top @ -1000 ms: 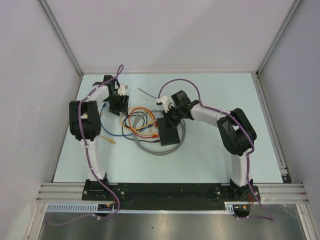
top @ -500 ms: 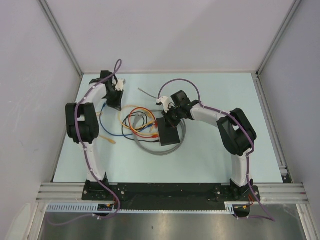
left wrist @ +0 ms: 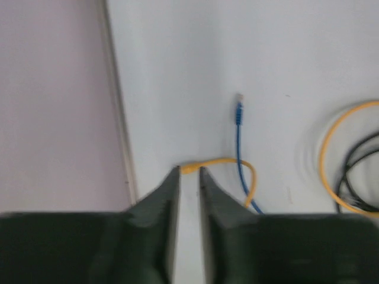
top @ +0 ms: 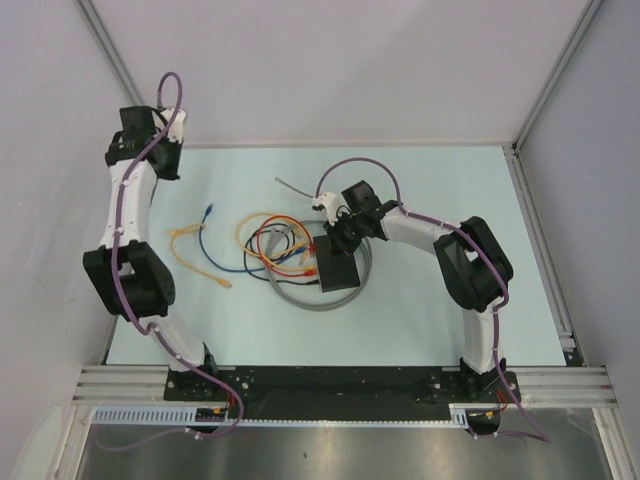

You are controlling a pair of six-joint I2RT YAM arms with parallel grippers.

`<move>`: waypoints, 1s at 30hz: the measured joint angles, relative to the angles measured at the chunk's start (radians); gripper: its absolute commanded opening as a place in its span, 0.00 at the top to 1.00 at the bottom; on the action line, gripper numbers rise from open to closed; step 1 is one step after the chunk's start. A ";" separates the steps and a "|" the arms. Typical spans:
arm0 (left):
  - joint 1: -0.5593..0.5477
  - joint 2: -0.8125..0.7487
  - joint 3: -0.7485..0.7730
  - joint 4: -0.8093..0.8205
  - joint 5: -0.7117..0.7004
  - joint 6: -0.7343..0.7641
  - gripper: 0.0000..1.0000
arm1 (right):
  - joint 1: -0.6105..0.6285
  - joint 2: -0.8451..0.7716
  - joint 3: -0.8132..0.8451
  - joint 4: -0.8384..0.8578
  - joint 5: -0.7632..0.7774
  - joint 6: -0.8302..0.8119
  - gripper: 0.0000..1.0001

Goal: Pull the plug from the switch port

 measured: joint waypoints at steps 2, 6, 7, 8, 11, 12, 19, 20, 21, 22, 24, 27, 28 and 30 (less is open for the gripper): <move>-0.006 0.028 0.028 -0.036 0.046 0.011 0.54 | 0.000 0.000 0.000 0.000 0.000 0.000 1.00; -0.024 0.091 0.026 -0.085 0.171 -0.037 0.43 | 0.001 0.000 0.000 0.000 0.001 0.000 1.00; -0.031 0.105 0.011 -0.090 0.195 -0.054 0.42 | 0.001 0.000 0.000 0.000 0.001 0.000 1.00; -0.039 0.121 -0.005 -0.096 0.213 -0.071 0.42 | 0.001 0.000 0.000 0.000 0.002 0.000 1.00; -0.060 0.172 -0.050 -0.113 0.262 -0.109 0.39 | 0.001 0.000 0.000 0.000 0.002 0.000 1.00; -0.065 0.189 -0.063 -0.116 0.275 -0.122 0.39 | 0.001 0.000 0.000 0.000 0.002 0.000 1.00; -0.104 0.299 -0.093 -0.134 0.320 -0.164 0.42 | 0.002 0.000 0.000 0.000 0.004 0.000 1.00; -0.108 0.308 -0.093 -0.134 0.319 -0.166 0.44 | 0.002 0.000 0.000 0.000 0.004 0.000 1.00; -0.114 0.320 -0.093 -0.132 0.316 -0.169 0.45 | 0.002 0.000 0.000 0.000 0.004 0.000 1.00; -0.119 0.332 -0.093 -0.132 0.315 -0.173 0.47 | 0.002 0.000 0.000 0.000 0.004 0.000 1.00; -0.129 0.354 -0.093 -0.131 0.317 -0.175 0.58 | 0.002 -0.001 0.000 0.000 0.005 0.000 1.00; -0.140 0.383 -0.094 -0.132 0.320 -0.183 0.77 | 0.002 -0.001 0.000 0.000 0.005 -0.001 1.00; -0.143 0.391 -0.094 -0.133 0.320 -0.181 0.83 | 0.002 -0.001 0.000 0.000 0.005 0.000 1.00; -0.148 0.403 -0.094 -0.137 0.316 -0.179 0.93 | 0.002 -0.001 0.000 0.000 0.005 -0.001 1.00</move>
